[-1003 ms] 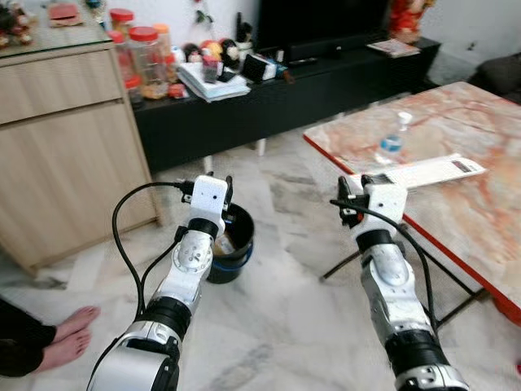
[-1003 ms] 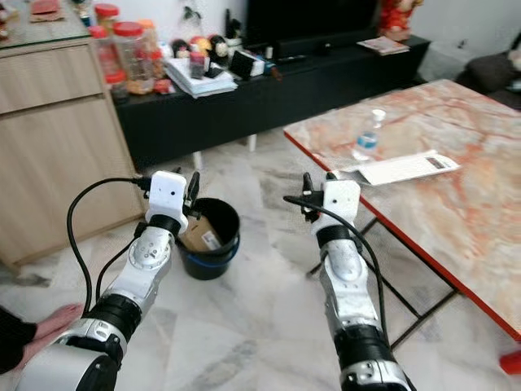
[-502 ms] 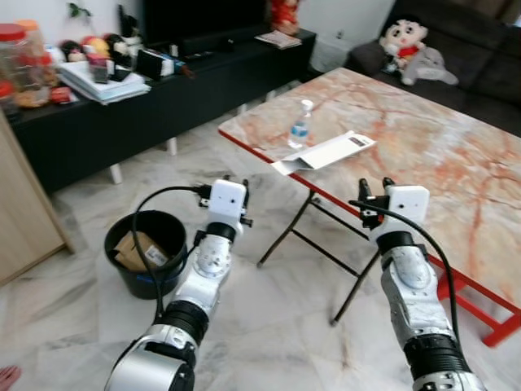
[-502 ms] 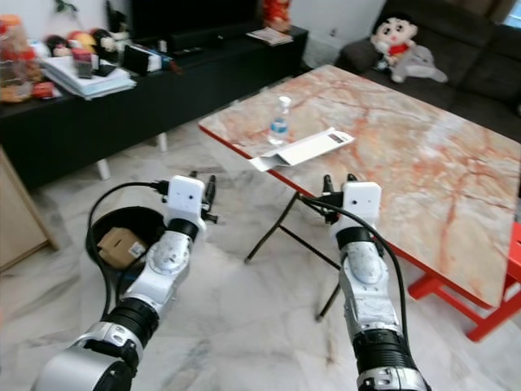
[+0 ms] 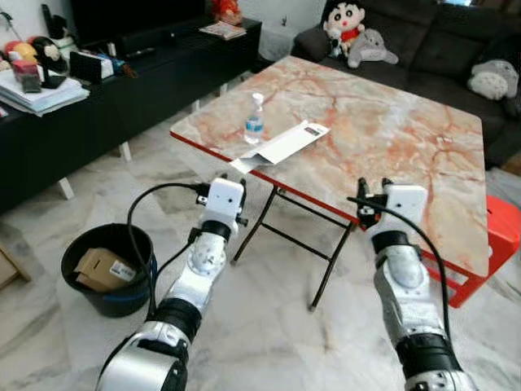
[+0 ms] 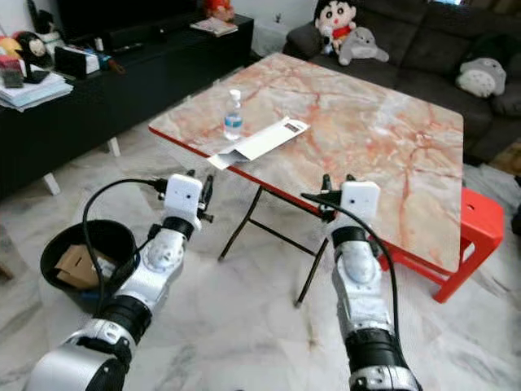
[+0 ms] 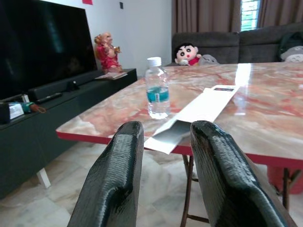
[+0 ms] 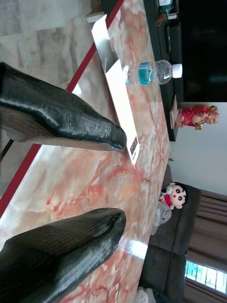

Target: Picking trash to rubbish bin

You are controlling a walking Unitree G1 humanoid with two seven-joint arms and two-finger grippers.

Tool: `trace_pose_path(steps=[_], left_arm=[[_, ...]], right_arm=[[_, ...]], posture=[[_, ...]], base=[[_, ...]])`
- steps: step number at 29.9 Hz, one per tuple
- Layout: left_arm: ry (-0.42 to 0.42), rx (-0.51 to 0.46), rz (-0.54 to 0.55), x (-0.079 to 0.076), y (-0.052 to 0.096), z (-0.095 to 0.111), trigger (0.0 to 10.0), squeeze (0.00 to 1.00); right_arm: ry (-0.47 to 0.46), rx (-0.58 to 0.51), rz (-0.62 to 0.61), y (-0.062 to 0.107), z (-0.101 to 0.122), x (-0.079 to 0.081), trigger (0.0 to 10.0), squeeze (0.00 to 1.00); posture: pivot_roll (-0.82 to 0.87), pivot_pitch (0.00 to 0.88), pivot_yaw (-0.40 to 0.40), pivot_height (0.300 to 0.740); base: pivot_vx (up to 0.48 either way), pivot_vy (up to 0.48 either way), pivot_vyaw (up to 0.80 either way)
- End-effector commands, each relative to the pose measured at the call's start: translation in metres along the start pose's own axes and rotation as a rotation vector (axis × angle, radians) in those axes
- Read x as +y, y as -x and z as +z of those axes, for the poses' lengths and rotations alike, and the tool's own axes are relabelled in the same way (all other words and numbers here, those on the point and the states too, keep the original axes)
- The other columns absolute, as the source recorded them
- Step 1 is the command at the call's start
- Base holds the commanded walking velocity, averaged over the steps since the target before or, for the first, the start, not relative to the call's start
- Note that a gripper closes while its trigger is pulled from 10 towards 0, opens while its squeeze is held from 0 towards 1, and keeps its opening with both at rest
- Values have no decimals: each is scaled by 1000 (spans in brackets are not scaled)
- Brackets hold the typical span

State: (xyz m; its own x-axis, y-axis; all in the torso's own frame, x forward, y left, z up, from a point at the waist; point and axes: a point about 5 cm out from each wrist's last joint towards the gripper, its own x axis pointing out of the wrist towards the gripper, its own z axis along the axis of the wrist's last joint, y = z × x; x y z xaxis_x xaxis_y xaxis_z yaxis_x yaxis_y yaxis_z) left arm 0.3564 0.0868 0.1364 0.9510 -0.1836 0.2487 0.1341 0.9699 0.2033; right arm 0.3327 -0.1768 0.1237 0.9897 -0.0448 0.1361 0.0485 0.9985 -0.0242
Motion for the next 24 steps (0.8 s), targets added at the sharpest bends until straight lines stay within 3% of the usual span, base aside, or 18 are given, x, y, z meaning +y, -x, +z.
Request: trace_pose_path(steps=[1,5,13,24], left_arm=[[8,-3,-19,-3,-5,5,10000,0],[-14,-15,-41,5,-13,11,10000,0],[-38,-25,-84,6,-17,16,10000,0],[16,-10,-91,-9,-13,13,10000,0]], right_arm=[[2,-14,-13,-4,5,1,10000,0],[-23,0,-46,-4,-1,8,10000,0],[-38,10,-49,0,-8,17,10000,0],[-16,0,-72,2,-5,5,10000,0]], posture=[[55,0,-79,740],[72,0,-25,740],[62,0,34,740],[36,0,-14,740]], base=[[0,0,-775],[0,0,-770],[0,0,-770],[0,0,-770]])
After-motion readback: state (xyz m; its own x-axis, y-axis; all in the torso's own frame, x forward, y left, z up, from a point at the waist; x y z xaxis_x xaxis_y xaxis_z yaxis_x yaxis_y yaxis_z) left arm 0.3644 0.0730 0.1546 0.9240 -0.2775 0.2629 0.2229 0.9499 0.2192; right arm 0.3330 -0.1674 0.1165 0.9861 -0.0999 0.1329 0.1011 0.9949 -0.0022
